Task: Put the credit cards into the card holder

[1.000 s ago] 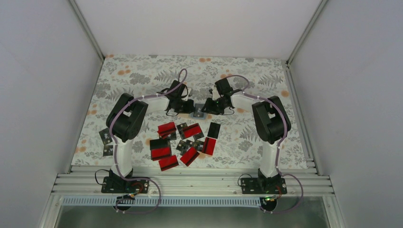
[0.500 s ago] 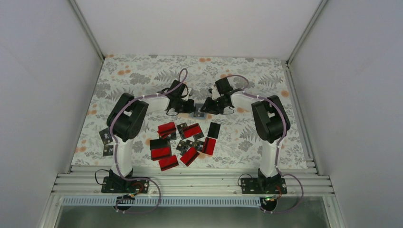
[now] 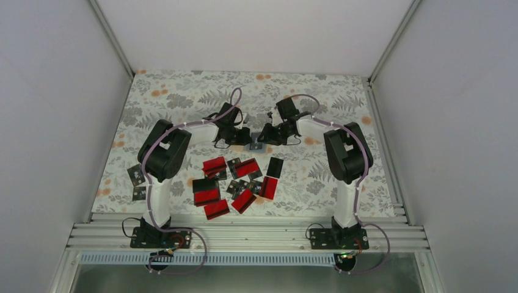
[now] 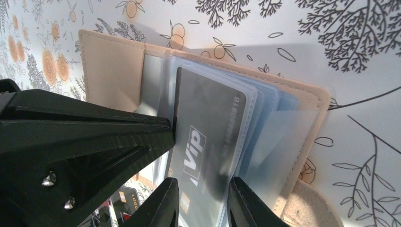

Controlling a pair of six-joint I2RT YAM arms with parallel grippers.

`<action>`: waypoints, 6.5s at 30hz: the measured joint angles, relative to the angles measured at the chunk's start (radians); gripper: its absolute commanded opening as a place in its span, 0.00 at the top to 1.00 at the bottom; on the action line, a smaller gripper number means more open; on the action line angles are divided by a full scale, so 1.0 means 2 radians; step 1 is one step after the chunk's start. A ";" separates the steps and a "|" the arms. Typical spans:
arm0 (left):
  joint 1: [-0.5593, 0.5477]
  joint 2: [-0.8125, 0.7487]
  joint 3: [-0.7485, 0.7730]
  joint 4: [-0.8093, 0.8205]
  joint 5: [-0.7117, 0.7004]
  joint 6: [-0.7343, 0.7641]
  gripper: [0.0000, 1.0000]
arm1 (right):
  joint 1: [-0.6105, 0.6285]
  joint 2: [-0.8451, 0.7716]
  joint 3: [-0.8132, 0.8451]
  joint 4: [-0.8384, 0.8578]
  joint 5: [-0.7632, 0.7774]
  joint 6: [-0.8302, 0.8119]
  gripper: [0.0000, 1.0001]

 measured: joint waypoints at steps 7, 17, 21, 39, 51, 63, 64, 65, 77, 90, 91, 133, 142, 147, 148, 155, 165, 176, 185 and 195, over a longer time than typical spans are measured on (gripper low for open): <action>0.000 0.000 0.001 -0.002 -0.001 0.000 0.98 | 0.001 0.000 0.003 -0.005 0.000 -0.005 0.72; 0.000 -0.002 0.001 -0.003 -0.003 -0.001 0.98 | 0.009 0.000 0.024 -0.019 0.000 -0.006 0.72; -0.001 -0.002 0.003 -0.006 -0.006 -0.001 0.98 | 0.014 0.000 0.033 -0.020 0.000 -0.006 0.72; -0.003 -0.042 0.002 -0.052 -0.061 0.000 0.97 | 0.029 0.003 0.063 -0.026 -0.002 -0.007 0.72; 0.013 -0.118 -0.028 -0.065 -0.106 0.000 0.97 | 0.038 0.016 0.084 -0.039 -0.002 -0.007 0.71; 0.037 -0.201 -0.121 -0.064 -0.146 -0.004 0.97 | 0.072 0.083 0.168 -0.052 -0.016 -0.006 0.70; 0.038 -0.209 -0.129 -0.065 -0.149 -0.004 0.96 | 0.074 0.091 0.177 -0.051 -0.021 -0.006 0.70; 0.040 -0.220 -0.138 -0.065 -0.152 -0.004 0.96 | 0.081 0.098 0.186 -0.052 -0.027 -0.006 0.70; 0.045 -0.293 -0.191 -0.063 -0.167 -0.007 0.90 | 0.094 0.104 0.196 -0.056 -0.046 -0.015 0.69; 0.025 -0.298 -0.204 -0.055 -0.155 -0.009 0.90 | 0.074 0.027 0.118 -0.064 0.060 -0.037 0.73; 0.023 -0.297 -0.204 -0.054 -0.155 -0.010 0.90 | 0.072 0.027 0.115 -0.064 0.064 -0.038 0.74; -0.036 -0.345 -0.226 -0.122 -0.204 -0.018 0.69 | 0.071 0.004 0.087 -0.042 0.020 -0.058 0.66; -0.081 -0.379 -0.269 -0.124 -0.151 -0.005 0.69 | 0.071 -0.158 -0.095 -0.005 0.024 -0.007 0.64; -0.116 -0.381 -0.280 -0.119 -0.121 -0.002 0.69 | 0.082 -0.249 -0.206 0.016 0.030 0.051 0.63; -0.124 -0.381 -0.281 -0.119 -0.120 -0.002 0.68 | 0.087 -0.267 -0.224 0.018 0.032 0.063 0.62; -0.192 -0.391 -0.281 -0.157 -0.160 -0.044 0.57 | 0.119 -0.348 -0.303 0.029 0.042 0.117 0.62; -0.310 -0.482 -0.316 -0.252 -0.244 -0.233 0.38 | 0.213 -0.286 -0.234 0.056 0.030 0.094 0.64; -0.393 -0.552 -0.393 -0.308 -0.276 -0.451 0.32 | 0.281 -0.112 -0.135 0.088 -0.015 0.040 0.67; -0.408 -0.574 -0.433 -0.294 -0.280 -0.539 0.28 | 0.295 -0.068 -0.128 0.088 -0.041 0.014 0.71; -0.409 -0.641 -0.496 -0.234 -0.301 -0.573 0.29 | 0.296 -0.047 -0.128 0.088 -0.047 0.003 0.72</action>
